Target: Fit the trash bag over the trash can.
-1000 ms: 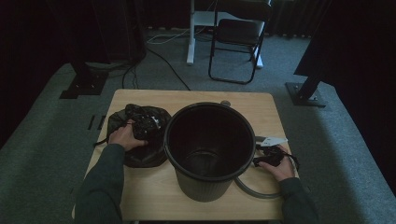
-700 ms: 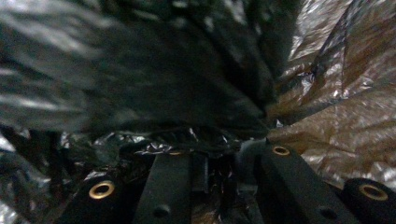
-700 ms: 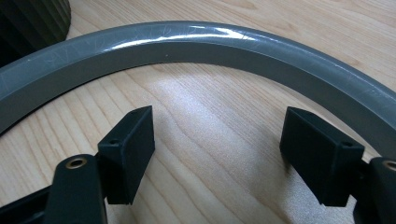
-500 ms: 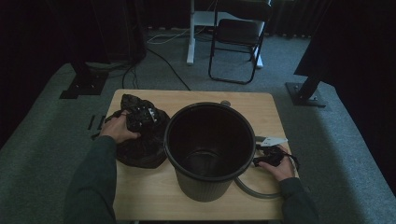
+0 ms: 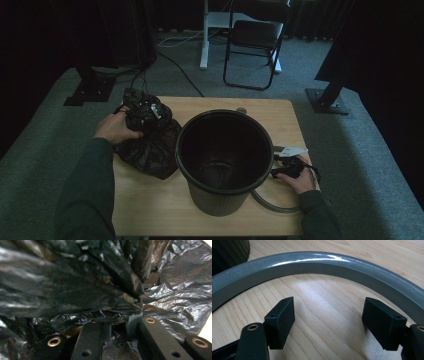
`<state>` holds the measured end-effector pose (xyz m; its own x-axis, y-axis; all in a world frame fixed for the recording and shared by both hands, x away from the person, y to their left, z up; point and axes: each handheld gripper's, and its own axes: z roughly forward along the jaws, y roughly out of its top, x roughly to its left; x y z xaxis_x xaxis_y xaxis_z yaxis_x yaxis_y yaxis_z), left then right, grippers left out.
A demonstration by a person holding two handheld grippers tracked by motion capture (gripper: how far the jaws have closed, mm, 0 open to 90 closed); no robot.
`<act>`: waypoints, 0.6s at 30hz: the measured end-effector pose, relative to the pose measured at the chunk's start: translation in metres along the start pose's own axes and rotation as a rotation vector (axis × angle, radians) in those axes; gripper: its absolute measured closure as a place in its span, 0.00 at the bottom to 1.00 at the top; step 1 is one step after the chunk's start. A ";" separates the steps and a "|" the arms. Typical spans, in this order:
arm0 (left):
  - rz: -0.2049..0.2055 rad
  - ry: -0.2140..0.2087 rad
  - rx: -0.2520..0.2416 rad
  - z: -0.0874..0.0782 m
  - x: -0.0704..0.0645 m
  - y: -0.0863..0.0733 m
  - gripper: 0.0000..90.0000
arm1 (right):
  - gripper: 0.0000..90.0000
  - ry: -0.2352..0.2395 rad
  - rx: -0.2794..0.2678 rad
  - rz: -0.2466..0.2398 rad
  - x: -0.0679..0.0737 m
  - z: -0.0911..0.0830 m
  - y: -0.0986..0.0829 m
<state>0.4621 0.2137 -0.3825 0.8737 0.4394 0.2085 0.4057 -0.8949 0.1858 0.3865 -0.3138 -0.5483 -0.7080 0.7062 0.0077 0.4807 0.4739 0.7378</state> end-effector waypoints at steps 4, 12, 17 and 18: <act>-0.001 0.007 -0.019 -0.011 0.002 -0.001 0.88 | 0.28 0.000 0.000 0.000 0.000 0.000 0.000; -0.003 0.033 -0.065 -0.037 0.007 -0.003 0.88 | 0.28 0.000 0.000 0.001 0.000 0.000 0.000; -0.009 0.051 -0.092 -0.053 0.008 -0.004 0.89 | 0.28 0.000 0.000 0.001 0.000 0.000 0.000; -0.006 0.052 -0.099 -0.057 0.009 -0.005 0.89 | 0.28 0.000 0.000 0.001 0.000 0.000 0.000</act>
<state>0.4526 0.2260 -0.3272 0.8555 0.4501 0.2560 0.3797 -0.8815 0.2809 0.3864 -0.3137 -0.5483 -0.7075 0.7067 0.0080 0.4813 0.4735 0.7377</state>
